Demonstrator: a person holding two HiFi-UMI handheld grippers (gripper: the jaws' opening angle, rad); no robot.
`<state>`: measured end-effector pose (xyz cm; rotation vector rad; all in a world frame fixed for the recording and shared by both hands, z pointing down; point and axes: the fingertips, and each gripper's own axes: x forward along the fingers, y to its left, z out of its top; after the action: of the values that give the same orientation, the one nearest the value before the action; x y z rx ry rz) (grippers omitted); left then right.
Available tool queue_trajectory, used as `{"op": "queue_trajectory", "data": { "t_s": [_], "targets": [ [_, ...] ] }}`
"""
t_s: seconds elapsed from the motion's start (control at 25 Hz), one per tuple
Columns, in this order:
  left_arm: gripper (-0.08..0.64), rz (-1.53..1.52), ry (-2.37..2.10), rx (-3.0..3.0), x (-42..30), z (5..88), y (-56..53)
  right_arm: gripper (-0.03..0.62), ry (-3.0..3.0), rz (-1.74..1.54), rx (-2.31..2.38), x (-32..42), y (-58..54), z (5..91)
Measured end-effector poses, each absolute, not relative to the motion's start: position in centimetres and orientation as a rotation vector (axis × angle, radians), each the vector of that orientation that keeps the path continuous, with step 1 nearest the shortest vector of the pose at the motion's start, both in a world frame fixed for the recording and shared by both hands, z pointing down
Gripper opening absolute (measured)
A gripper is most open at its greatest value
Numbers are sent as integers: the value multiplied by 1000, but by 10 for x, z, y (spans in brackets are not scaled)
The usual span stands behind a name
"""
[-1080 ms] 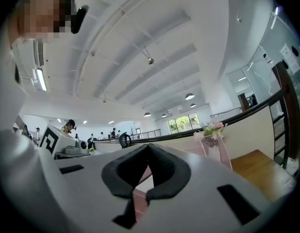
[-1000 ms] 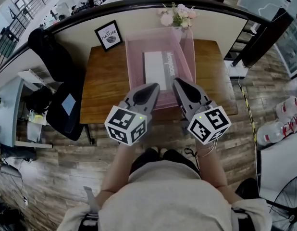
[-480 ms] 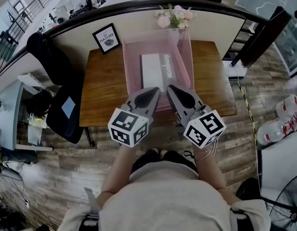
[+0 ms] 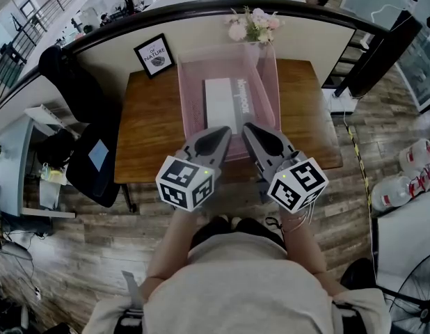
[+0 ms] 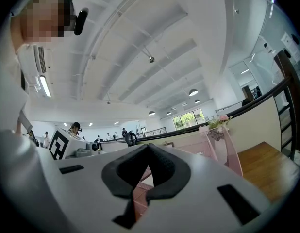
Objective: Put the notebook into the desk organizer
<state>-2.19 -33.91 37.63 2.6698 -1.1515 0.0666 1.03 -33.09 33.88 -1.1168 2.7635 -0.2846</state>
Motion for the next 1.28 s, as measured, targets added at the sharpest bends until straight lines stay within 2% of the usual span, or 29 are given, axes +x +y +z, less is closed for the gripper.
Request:
{"op": "queue_trajectory", "data": {
  "t_s": [1.28],
  "targets": [
    [12, 15, -1116, 2643, -23, 377, -339, 9, 2776, -308, -1092, 8, -336, 342]
  ]
}}
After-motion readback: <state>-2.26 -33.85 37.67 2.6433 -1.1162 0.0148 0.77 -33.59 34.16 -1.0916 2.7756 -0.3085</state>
